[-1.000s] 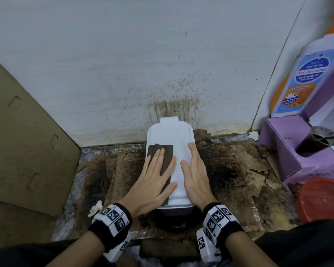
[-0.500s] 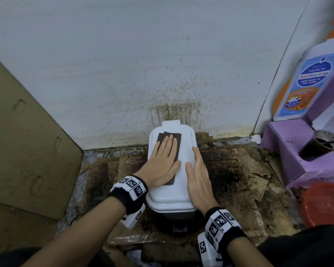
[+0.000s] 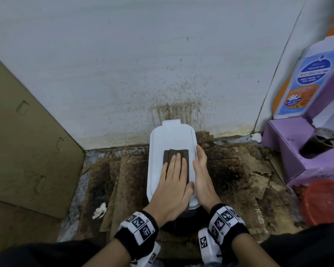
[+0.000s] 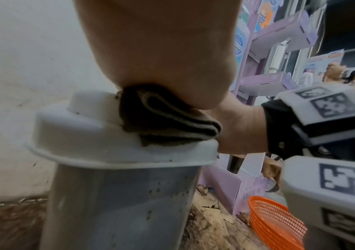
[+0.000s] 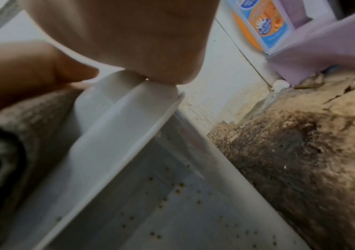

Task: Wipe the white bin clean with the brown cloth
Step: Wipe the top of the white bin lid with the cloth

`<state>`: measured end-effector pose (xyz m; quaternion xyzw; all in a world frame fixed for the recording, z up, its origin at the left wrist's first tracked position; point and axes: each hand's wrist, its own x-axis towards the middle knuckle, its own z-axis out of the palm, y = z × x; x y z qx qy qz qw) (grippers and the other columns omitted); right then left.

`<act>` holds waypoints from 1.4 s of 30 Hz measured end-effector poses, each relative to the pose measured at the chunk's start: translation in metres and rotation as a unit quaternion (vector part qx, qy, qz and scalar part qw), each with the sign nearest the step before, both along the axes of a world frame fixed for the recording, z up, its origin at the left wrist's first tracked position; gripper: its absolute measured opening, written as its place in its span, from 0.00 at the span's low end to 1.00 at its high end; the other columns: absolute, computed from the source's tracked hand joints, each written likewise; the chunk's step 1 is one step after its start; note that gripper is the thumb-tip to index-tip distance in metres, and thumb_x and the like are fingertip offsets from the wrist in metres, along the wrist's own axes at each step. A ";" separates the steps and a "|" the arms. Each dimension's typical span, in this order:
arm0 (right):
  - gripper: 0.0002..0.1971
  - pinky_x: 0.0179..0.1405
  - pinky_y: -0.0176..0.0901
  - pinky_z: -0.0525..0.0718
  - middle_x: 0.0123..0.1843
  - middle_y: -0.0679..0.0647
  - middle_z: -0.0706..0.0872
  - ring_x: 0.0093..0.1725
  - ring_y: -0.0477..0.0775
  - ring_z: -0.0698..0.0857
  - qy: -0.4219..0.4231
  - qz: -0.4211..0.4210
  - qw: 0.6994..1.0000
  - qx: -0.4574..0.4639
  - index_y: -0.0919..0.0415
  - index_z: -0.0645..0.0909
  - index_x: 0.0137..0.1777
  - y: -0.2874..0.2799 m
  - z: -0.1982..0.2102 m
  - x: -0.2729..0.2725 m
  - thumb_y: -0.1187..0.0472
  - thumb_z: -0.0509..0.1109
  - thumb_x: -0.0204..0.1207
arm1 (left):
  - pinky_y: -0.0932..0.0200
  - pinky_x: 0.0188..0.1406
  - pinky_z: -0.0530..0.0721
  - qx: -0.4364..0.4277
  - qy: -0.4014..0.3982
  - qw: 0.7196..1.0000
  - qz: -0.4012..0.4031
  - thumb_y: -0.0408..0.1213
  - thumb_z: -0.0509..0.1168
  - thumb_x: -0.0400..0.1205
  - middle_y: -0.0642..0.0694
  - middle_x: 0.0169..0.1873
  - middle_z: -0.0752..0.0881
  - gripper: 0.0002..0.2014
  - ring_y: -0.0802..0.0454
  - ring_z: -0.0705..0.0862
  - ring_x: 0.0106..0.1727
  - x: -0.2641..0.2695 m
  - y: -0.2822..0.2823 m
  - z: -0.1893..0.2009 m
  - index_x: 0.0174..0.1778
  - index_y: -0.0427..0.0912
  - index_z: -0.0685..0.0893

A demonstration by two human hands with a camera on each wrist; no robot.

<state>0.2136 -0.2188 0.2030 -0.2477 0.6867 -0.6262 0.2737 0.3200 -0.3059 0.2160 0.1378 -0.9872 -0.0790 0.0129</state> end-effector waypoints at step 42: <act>0.35 0.89 0.58 0.55 0.92 0.64 0.51 0.91 0.59 0.49 0.490 0.034 0.820 0.292 0.65 0.52 0.90 0.009 0.002 0.040 0.44 0.48 0.90 | 0.49 0.87 0.57 0.281 0.127 0.924 0.227 0.55 0.45 0.94 0.53 0.92 0.52 0.32 0.55 0.51 0.90 0.028 -0.046 -0.014 0.93 0.54 0.43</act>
